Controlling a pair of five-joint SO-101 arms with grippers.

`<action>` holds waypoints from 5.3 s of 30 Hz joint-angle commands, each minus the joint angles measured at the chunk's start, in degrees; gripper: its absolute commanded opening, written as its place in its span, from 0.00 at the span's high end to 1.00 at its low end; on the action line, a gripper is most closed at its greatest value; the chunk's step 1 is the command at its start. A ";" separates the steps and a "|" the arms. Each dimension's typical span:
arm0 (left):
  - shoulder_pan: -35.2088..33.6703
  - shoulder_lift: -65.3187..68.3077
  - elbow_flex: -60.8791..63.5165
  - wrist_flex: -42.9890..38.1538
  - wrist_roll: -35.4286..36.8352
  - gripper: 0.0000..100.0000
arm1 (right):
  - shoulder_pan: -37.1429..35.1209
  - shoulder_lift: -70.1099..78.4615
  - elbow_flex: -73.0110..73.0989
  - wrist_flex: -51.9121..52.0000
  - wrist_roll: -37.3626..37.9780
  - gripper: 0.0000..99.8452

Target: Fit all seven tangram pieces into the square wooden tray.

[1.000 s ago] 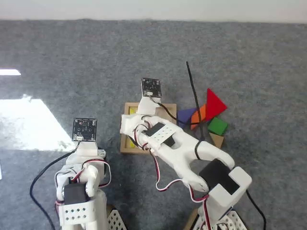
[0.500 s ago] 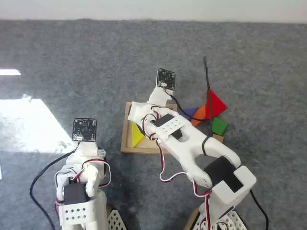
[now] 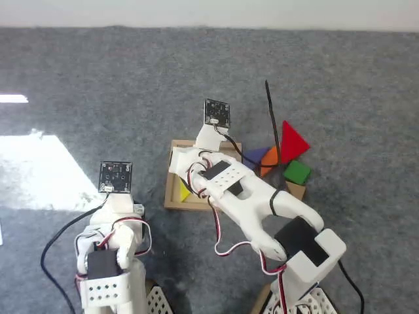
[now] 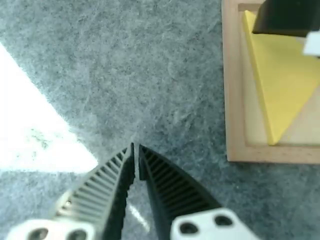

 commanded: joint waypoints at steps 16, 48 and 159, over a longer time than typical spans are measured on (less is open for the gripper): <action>0.18 -1.05 -0.75 0.18 0.18 0.99 | -4.09 -12.97 1.41 6.64 -0.79 0.96; 0.18 -1.05 -0.75 0.18 0.18 0.99 | 6.02 -14.37 11.78 4.09 -0.88 0.99; -2.37 -1.05 -0.75 0.18 0.09 0.99 | 39.16 -17.45 3.69 20.88 1.49 0.67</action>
